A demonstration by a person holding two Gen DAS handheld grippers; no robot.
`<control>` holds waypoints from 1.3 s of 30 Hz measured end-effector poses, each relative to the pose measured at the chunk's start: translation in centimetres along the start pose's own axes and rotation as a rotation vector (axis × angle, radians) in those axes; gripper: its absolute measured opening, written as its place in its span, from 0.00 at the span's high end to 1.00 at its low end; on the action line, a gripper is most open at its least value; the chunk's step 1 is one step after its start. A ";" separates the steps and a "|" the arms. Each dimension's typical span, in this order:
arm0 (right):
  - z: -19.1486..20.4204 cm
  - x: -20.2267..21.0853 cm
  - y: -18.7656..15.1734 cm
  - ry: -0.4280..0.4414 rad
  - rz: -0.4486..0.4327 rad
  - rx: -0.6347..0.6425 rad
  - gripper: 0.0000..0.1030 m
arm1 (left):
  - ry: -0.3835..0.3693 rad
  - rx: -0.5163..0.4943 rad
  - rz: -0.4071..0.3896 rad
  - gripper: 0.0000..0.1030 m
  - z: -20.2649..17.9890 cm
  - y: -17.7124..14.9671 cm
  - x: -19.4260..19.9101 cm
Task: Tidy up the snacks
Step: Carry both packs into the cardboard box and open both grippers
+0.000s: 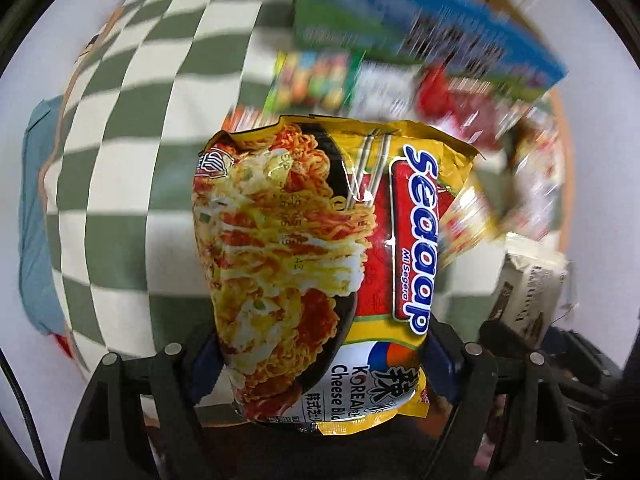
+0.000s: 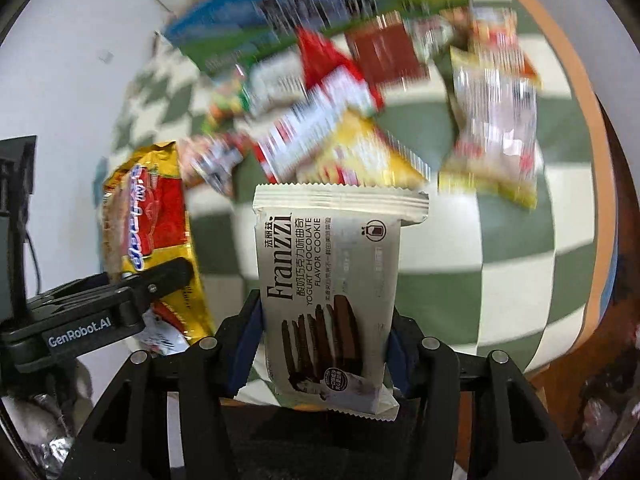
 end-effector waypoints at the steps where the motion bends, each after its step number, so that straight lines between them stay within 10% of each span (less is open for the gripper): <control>1: 0.1 1.2 1.4 0.017 -0.021 0.005 0.45 | -0.016 0.008 -0.014 0.21 -0.6 1.1 0.9; 9: 0.5 8.9 16.3 0.088 -0.195 0.059 0.45 | -0.134 0.004 -0.142 0.21 -5.5 17.6 9.2; 18: -1.7 1.3 33.3 0.063 -0.162 0.068 0.45 | -0.126 0.033 -0.080 0.21 -8.4 34.0 3.8; 35: -6.0 -15.8 40.9 -0.020 0.146 0.128 0.43 | -0.074 0.039 0.152 0.21 -9.6 40.7 -11.7; 39: -6.6 -17.5 41.3 -0.043 0.179 0.152 0.10 | -0.052 0.026 0.129 0.09 -10.0 41.4 -10.9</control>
Point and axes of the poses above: each gripper's, at about its wrist camera, not at the fingertips, and x roughly against the way its jaws point, z to its left, y to its top, the point moved 6 cm from there along -x, roughly the way its jaws point, and after that the axes turned 9 degrees about -z, right-handed, at the moved point
